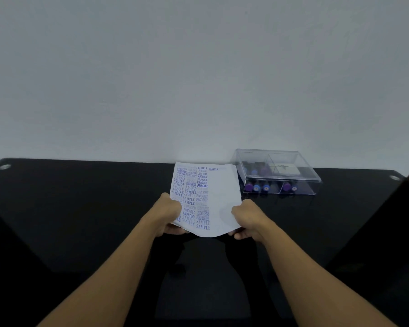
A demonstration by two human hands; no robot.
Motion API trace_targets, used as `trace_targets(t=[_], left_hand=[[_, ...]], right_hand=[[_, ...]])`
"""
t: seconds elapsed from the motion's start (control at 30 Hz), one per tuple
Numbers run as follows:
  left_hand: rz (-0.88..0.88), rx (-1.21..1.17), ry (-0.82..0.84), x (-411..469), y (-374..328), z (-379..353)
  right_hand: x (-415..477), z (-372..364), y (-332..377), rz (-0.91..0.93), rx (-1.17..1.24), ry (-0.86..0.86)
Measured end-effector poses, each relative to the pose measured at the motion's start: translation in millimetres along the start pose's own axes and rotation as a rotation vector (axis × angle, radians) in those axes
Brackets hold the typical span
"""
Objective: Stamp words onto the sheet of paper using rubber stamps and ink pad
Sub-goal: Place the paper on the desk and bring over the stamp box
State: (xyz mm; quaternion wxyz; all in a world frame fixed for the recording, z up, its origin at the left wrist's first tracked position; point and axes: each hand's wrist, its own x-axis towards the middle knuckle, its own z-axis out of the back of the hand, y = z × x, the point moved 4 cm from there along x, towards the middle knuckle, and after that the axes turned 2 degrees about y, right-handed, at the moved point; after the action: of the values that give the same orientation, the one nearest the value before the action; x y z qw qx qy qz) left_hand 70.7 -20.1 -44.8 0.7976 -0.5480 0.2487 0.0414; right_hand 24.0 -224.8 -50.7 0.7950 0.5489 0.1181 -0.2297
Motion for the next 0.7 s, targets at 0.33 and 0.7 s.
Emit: trace_targets(t=[0.33, 0.7], left_hand=[[-0.076, 0.102, -0.043, -10.7, 28.4, 2.4], [-0.071, 0.027, -0.051, -83.3, 35.3, -3.3]], right_hand=[[-19.4, -2.2, -14.2, 0.027, -0.115, 0.003], [-67.7, -14.9, -34.4, 0.021, -0.013, 0.018]])
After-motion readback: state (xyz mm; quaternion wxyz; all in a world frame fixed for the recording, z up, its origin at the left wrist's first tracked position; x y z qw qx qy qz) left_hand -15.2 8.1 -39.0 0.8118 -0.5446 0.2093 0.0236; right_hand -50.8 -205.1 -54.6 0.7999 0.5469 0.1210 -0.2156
